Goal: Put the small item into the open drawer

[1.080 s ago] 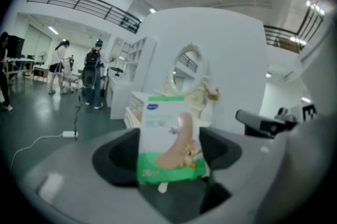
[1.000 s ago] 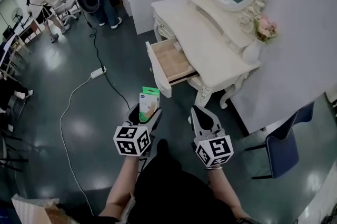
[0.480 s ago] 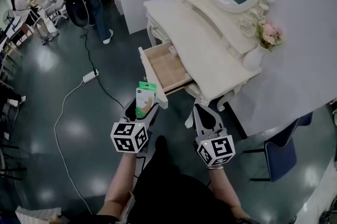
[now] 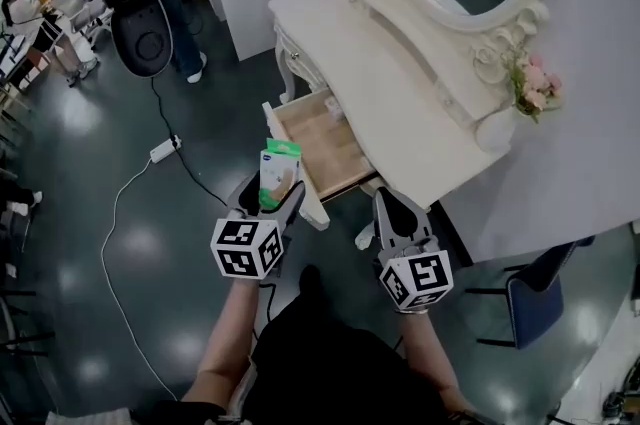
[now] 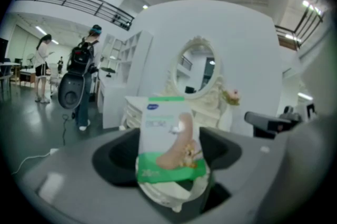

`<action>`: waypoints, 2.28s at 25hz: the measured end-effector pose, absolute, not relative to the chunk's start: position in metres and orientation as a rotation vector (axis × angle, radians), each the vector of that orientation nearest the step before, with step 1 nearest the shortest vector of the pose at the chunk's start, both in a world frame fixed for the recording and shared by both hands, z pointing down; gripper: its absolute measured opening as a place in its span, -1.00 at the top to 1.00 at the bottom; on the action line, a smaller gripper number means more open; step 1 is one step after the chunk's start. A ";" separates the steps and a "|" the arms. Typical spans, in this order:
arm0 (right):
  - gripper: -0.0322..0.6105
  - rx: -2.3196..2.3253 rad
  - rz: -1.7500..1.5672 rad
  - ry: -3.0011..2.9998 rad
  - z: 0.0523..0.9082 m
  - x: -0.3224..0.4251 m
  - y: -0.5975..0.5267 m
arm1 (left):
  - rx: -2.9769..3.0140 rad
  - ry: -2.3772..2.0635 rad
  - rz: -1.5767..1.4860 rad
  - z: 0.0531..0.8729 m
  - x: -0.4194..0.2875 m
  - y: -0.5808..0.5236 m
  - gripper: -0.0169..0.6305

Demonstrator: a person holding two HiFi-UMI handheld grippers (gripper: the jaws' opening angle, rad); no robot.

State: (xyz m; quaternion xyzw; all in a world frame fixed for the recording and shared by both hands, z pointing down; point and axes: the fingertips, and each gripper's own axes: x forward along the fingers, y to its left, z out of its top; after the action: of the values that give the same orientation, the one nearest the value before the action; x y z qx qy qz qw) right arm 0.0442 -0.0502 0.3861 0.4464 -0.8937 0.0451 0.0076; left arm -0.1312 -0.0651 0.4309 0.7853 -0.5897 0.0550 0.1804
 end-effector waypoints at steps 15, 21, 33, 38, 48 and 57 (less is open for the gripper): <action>0.91 1.515 0.138 -2.717 0.385 0.017 -0.122 | 2.303 -1.585 0.140 0.425 -0.160 -0.158 -0.15; 0.91 1.555 0.128 -2.685 0.384 0.026 -0.136 | 2.323 -1.563 0.173 0.431 -0.156 -0.183 -0.15; 0.91 1.599 0.148 -2.662 0.388 0.052 -0.186 | 2.335 -1.500 0.340 0.474 -0.128 -0.244 -0.15; 0.91 1.607 0.190 -2.636 0.400 0.061 -0.200 | 2.307 -1.464 0.428 0.504 -0.118 -0.265 -0.15; 0.91 1.627 0.275 -2.599 0.420 0.077 -0.218 | 2.243 -1.378 0.655 0.559 -0.099 -0.293 -0.16; 0.91 1.640 0.303 -2.585 0.425 0.087 -0.230 | 2.180 -1.262 0.879 0.604 -0.084 -0.305 -0.16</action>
State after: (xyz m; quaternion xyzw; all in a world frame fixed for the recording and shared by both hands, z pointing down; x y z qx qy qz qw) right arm 0.0865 -0.2295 0.4247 0.5329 -0.8397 0.0986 0.0328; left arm -0.0836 -0.3050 0.6037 0.7944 -0.4596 0.3204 0.2345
